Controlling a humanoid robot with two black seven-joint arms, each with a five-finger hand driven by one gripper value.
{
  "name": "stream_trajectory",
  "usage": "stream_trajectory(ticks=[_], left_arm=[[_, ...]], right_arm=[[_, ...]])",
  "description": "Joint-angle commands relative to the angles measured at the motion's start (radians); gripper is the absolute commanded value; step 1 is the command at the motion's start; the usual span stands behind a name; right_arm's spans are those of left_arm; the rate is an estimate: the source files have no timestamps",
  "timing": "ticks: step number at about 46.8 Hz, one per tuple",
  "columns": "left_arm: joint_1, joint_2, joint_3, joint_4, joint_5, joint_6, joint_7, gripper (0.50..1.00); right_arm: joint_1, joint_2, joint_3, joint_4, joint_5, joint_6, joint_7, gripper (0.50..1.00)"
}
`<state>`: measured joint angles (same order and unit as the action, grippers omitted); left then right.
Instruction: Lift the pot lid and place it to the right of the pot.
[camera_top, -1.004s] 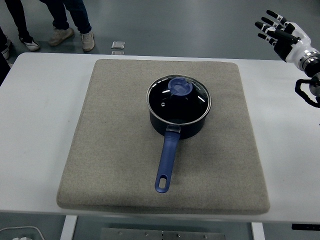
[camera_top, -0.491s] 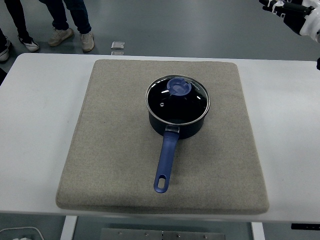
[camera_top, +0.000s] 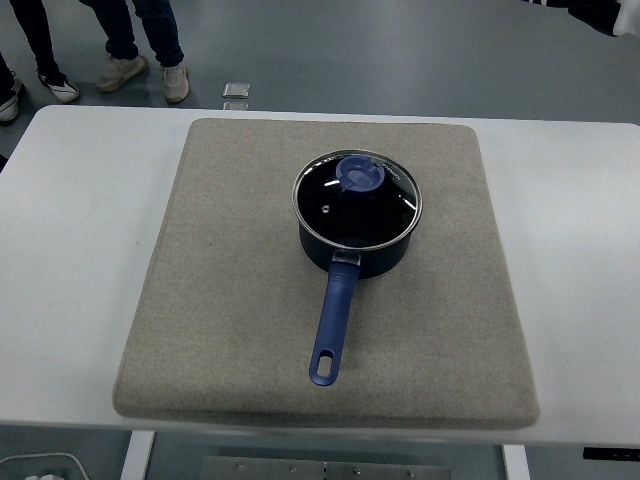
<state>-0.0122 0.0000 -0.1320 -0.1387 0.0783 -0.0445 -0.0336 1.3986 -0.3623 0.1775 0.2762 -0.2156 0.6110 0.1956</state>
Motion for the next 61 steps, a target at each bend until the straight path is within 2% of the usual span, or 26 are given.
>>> stream_trajectory(ticks=[1, 15, 35, 45, 51, 61], left_arm=[[0.000, 0.000, 0.000, 0.001, 0.000, 0.000, 0.000, 1.000], [0.000, 0.000, 0.000, 0.001, 0.000, 0.000, 0.001, 1.000], [0.000, 0.000, 0.000, 0.001, 0.000, 0.000, 0.000, 1.000], [0.000, 0.000, 0.000, -0.001, 0.000, 0.000, 0.000, 1.000], [0.000, 0.000, 0.000, 0.001, 0.000, 0.000, 0.000, 1.000], [0.000, 0.000, 0.000, 0.001, 0.000, 0.000, 0.000, 1.000]], right_arm=[[0.017, -0.010, 0.000, 0.008, -0.019, 0.000, 0.002, 0.903], [0.071, -0.040, -0.001, 0.009, -0.041, 0.000, 0.002, 0.903], [0.072, -0.053, -0.003, -0.002, -0.048, 0.000, 0.001, 0.903], [0.072, -0.064, -0.026, 0.003, -0.203, 0.000, 0.008, 0.903], [0.072, -0.066, -0.030, 0.009, -0.274, 0.000, 0.030, 0.903], [0.094, -0.095, -0.036, 0.118, -0.447, 0.000, 0.071, 0.903]])
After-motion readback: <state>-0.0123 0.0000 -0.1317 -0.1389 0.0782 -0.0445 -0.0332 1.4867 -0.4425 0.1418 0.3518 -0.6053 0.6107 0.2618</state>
